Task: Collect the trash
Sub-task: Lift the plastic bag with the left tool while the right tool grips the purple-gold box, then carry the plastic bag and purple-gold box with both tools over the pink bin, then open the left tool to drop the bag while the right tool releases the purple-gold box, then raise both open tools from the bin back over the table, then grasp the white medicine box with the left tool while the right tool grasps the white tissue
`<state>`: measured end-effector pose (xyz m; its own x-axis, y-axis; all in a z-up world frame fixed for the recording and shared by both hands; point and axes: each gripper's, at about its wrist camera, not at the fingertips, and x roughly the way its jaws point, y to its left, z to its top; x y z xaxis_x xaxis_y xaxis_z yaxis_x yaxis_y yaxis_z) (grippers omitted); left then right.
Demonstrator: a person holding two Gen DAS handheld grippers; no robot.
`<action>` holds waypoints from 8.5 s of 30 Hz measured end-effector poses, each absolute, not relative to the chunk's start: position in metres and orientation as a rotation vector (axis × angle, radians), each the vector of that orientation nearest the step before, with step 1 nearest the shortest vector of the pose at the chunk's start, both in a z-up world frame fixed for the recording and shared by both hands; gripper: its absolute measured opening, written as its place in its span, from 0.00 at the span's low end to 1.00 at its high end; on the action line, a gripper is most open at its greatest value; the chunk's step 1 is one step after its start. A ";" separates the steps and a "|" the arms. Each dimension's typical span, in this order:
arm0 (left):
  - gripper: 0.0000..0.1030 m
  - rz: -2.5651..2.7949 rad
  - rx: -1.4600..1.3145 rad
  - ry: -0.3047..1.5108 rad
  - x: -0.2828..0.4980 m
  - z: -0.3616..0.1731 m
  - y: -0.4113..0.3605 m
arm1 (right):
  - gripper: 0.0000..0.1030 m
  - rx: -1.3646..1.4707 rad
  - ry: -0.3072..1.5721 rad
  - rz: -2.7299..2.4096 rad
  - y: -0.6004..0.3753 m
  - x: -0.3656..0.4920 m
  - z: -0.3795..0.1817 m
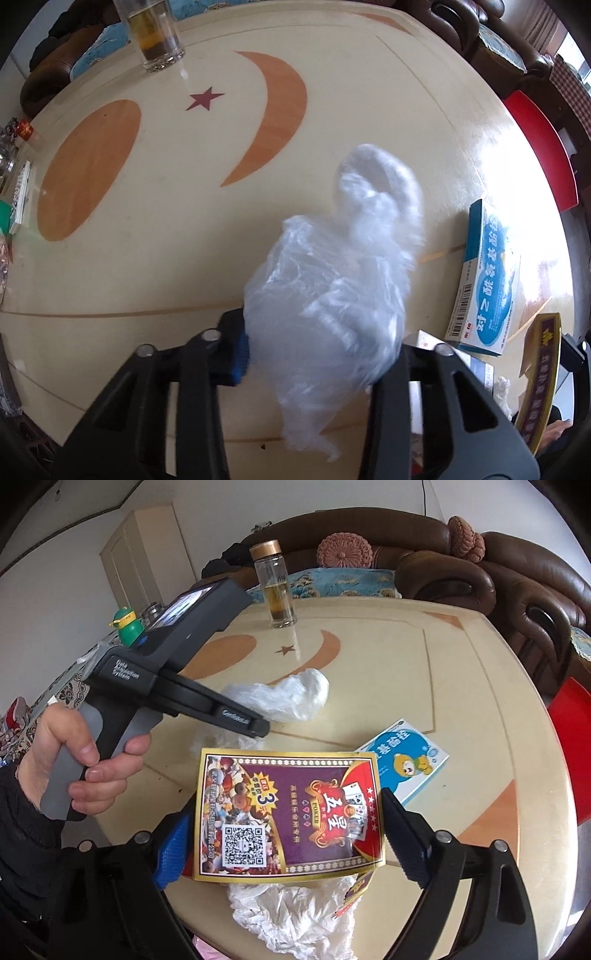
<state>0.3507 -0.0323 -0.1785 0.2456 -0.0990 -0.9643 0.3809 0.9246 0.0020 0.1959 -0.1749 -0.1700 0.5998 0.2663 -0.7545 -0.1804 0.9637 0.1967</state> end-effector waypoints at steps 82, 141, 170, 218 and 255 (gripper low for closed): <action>0.32 -0.439 0.266 1.068 0.050 -0.138 0.035 | 0.85 0.081 0.896 0.099 -0.149 -0.013 -0.125; 0.53 -0.385 0.356 1.670 0.095 -0.385 -0.006 | 0.87 0.017 1.510 0.216 -0.145 0.036 -0.381; 0.78 -0.318 0.316 1.587 0.107 -0.362 0.010 | 0.93 0.074 1.383 0.197 -0.147 0.040 -0.372; 0.89 -0.408 0.093 1.096 0.157 -0.015 0.024 | 0.93 -0.084 0.731 0.023 -0.175 0.042 -0.061; 0.89 -0.455 -0.293 1.408 0.274 -0.161 -0.025 | 0.93 -0.245 0.873 0.305 -0.157 0.127 -0.181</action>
<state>0.2737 -0.0246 -0.1612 0.0974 -0.4708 -0.8769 0.1309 0.8795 -0.4576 0.1265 -0.1570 -0.1815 0.6044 0.1618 -0.7801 -0.3594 0.9292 -0.0857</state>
